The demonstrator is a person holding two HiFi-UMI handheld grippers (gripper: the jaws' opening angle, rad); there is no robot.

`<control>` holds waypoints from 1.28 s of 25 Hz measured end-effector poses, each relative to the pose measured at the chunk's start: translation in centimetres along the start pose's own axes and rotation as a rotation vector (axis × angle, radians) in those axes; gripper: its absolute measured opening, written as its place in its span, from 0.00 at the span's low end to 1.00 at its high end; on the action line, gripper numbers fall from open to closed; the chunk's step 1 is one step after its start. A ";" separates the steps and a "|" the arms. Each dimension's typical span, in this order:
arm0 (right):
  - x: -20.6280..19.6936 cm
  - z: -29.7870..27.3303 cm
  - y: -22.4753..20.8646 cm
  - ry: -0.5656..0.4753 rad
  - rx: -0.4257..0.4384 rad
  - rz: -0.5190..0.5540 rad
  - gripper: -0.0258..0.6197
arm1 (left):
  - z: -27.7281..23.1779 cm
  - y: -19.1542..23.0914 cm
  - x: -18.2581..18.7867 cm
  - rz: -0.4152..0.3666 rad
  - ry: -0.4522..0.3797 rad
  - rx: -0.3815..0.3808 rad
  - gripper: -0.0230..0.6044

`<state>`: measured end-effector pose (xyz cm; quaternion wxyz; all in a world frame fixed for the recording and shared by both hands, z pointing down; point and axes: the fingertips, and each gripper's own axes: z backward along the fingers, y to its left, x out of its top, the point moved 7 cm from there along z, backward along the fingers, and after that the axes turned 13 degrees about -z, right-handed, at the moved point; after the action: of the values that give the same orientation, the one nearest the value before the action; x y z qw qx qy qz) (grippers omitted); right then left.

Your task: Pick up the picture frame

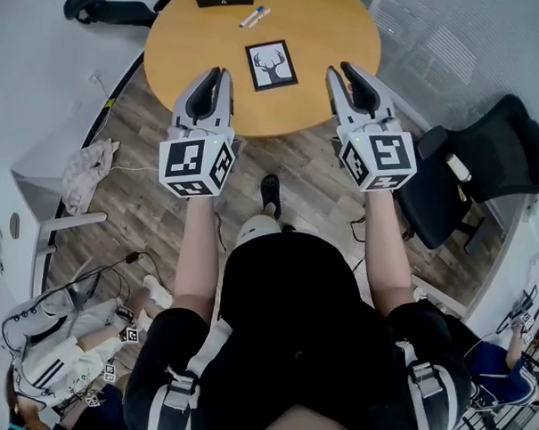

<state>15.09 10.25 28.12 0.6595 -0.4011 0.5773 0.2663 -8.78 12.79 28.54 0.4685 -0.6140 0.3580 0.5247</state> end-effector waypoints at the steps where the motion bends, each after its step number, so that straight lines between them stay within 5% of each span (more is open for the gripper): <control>1: 0.2 -1.2 -0.4 -0.002 -0.005 -0.003 0.20 | -1.2 0.6 -0.1 -0.005 0.000 -0.010 0.14; 2: 0.4 -2.5 -0.8 -0.004 -0.009 -0.008 0.21 | -2.4 1.3 -0.3 -0.006 0.002 -0.021 0.20; 16: -0.3 -14.3 -4.3 0.034 -0.089 0.005 0.28 | -14.6 8.7 -4.5 0.048 0.006 -0.087 0.29; 32: -10.0 -23.0 -8.9 0.281 -0.122 -0.079 0.28 | -21.6 10.2 -15.6 0.168 0.242 -0.127 0.32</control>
<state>7.88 -12.62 39.60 0.5565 -0.4959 0.6306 0.2159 -14.60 -11.71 42.06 0.3367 -0.6691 0.4277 0.5059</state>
